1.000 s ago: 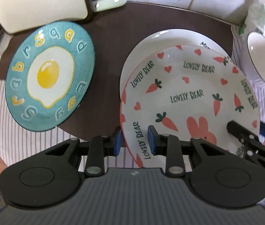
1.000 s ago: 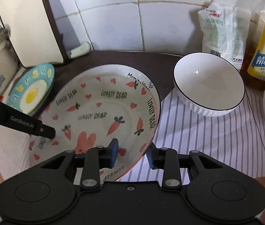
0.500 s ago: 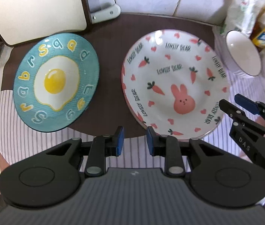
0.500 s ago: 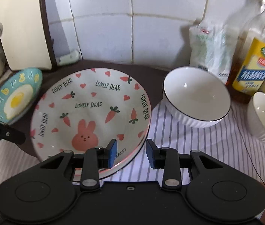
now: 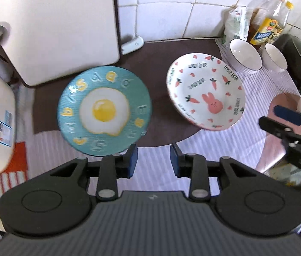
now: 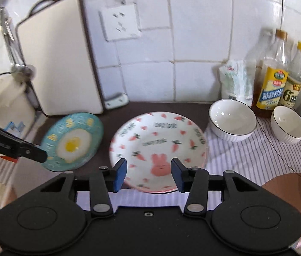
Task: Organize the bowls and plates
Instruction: 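Reach both tools to the blue fried-egg plate and grip its rim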
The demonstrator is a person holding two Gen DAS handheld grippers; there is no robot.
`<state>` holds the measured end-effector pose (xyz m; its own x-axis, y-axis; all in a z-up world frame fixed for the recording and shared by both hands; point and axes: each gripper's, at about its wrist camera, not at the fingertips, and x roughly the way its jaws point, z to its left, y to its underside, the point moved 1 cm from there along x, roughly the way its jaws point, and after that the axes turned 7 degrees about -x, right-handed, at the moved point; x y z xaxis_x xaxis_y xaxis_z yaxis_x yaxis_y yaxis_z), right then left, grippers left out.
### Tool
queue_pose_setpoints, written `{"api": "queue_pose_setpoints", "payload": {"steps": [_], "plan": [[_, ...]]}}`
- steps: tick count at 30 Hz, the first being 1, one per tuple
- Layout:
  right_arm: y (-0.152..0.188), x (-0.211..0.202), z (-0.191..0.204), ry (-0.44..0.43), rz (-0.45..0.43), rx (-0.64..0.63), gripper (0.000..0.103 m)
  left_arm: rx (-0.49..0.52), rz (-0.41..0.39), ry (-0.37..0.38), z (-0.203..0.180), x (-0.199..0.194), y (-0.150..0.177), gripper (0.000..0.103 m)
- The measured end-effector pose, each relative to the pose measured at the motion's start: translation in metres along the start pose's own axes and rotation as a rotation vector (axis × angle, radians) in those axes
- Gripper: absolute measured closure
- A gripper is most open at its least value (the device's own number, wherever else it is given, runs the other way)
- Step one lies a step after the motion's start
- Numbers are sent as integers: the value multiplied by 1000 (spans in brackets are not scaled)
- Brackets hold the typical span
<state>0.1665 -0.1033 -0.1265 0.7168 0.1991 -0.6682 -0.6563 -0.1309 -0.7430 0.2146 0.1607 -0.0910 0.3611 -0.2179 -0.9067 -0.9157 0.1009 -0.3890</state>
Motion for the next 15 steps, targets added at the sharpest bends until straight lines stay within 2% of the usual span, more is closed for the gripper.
{"api": "queue_pose_setpoints", "payload": {"steps": [1,3,9,13,15], "plan": [[-1,-8,9,3,-13,8,50,22,-12,3,7,-6,2,70],[-2,-20,25,-4,-47,28,38,52,-36,14,21,-16,4,68],[-1,-29,70,-20,-116,61,34,84,-90,41,69,-34,10,63],[-3,-29,102,-26,-137,29,28,87,-119,61,99,-36,13,62],[-3,-27,113,-40,-165,22,17,78,-147,60,110,-33,15,61]]}}
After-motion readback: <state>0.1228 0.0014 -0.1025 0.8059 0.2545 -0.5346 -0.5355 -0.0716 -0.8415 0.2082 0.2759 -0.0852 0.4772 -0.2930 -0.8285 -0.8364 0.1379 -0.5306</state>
